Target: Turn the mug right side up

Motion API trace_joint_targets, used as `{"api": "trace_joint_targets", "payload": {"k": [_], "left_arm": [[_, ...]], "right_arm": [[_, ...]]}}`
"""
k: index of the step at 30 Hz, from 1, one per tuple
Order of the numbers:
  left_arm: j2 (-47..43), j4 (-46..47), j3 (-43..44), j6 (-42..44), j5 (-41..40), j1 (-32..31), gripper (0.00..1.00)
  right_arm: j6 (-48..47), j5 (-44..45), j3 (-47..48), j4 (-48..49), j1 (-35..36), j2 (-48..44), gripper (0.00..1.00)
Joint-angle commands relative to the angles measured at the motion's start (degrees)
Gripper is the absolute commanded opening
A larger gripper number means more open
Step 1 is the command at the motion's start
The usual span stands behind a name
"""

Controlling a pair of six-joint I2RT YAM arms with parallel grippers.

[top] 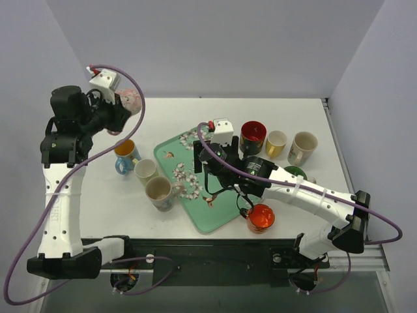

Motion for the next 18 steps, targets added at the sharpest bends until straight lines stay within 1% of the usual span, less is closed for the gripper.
{"api": "trace_joint_targets", "payload": {"k": [1, 2, 3, 4, 5, 6, 8, 9, 10, 11, 13, 14, 18], "left_arm": [[3.7, -24.9, 2.8, 29.8, -22.9, 4.9, 0.0], [3.9, -25.9, 1.6, 32.9, -24.5, 6.1, 0.0], [4.0, -26.8, -1.8, 34.4, -25.4, 9.1, 0.0], [3.9, -26.8, -3.6, 37.1, -25.5, 10.8, 0.0], [4.2, -26.3, -7.0, 38.1, -27.0, 14.3, 0.0], [4.5, -26.1, -8.6, 39.4, -26.9, 17.6, 0.0], [5.7, -25.3, -12.3, 40.4, -26.0, 20.7, 0.0], [6.1, -24.4, -15.6, 40.6, -24.5, 21.6, 0.0], [6.1, -21.8, -17.3, 41.5, -23.8, 23.2, 0.0], [6.3, -20.5, -21.1, 42.0, -22.9, 23.8, 0.0], [6.9, -17.0, -25.3, 42.7, -23.3, 24.2, 0.0], [7.2, -15.9, -26.4, 42.7, -23.2, 24.3, 0.0], [10.0, -11.5, -29.7, 42.8, -17.2, 24.7, 0.0]], "right_arm": [[-0.5, 5.9, -0.5, -6.3, -0.1, -2.9, 0.75], [-0.4, 6.6, -1.1, -6.5, -0.1, -3.5, 0.75], [-0.4, 6.7, -1.5, -6.8, -0.3, -3.6, 0.75], [-0.3, 6.7, -2.5, -6.8, -0.4, -4.2, 0.75], [-0.2, 6.8, -3.5, -6.8, -0.5, -4.6, 0.75], [0.0, 6.9, -4.0, -6.9, -0.8, -5.1, 0.75], [0.1, 7.0, -5.4, -6.9, -1.0, -5.7, 0.75], [0.1, 7.0, -6.0, -6.9, -1.1, -5.8, 0.75], [0.3, 7.3, -6.1, -6.9, -1.1, -5.9, 0.75], [0.5, 7.5, -6.4, -7.1, -1.1, -6.0, 0.75], [0.6, 7.8, -6.8, -7.2, -1.2, -6.4, 0.75], [0.6, 8.0, -6.8, -7.2, -1.2, -6.6, 0.75], [0.2, 9.3, -7.0, -7.2, -1.6, -7.1, 0.75]]}}
